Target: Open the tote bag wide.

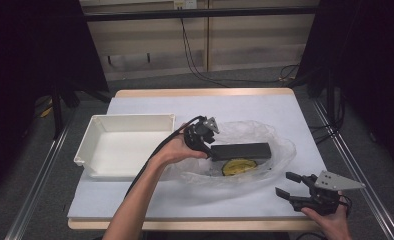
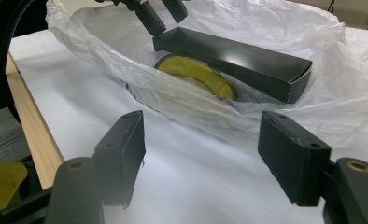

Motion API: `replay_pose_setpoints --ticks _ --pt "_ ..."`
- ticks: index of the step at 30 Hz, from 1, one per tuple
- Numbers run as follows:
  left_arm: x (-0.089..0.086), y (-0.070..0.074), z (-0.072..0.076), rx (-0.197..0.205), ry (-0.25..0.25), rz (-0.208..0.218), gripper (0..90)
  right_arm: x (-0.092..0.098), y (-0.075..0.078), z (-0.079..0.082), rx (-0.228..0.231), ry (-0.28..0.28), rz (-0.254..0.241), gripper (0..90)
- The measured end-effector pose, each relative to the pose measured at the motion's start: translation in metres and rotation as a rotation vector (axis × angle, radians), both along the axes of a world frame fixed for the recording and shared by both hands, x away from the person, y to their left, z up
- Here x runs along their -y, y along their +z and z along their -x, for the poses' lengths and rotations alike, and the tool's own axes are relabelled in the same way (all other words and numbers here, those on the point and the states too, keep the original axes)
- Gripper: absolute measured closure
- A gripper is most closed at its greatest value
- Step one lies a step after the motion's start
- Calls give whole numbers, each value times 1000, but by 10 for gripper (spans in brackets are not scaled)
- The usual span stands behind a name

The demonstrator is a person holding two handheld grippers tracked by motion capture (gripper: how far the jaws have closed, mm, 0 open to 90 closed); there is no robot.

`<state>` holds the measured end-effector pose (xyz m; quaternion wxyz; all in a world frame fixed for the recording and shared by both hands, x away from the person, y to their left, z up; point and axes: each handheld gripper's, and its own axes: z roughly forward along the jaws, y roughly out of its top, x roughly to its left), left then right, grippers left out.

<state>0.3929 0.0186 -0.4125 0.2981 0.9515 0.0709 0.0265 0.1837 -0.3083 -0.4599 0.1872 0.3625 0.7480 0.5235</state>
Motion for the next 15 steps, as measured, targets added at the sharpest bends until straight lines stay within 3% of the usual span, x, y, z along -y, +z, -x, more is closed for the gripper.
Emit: replay_pose_setpoints --ticks 10,15 --pt "12 -7 1 -27 -39 -28 350 0 -1 -1 -5 9 4 317" --pt "14 -12 0 -23 -41 -56 376 -2 -1 -2 -7 13 8 317"
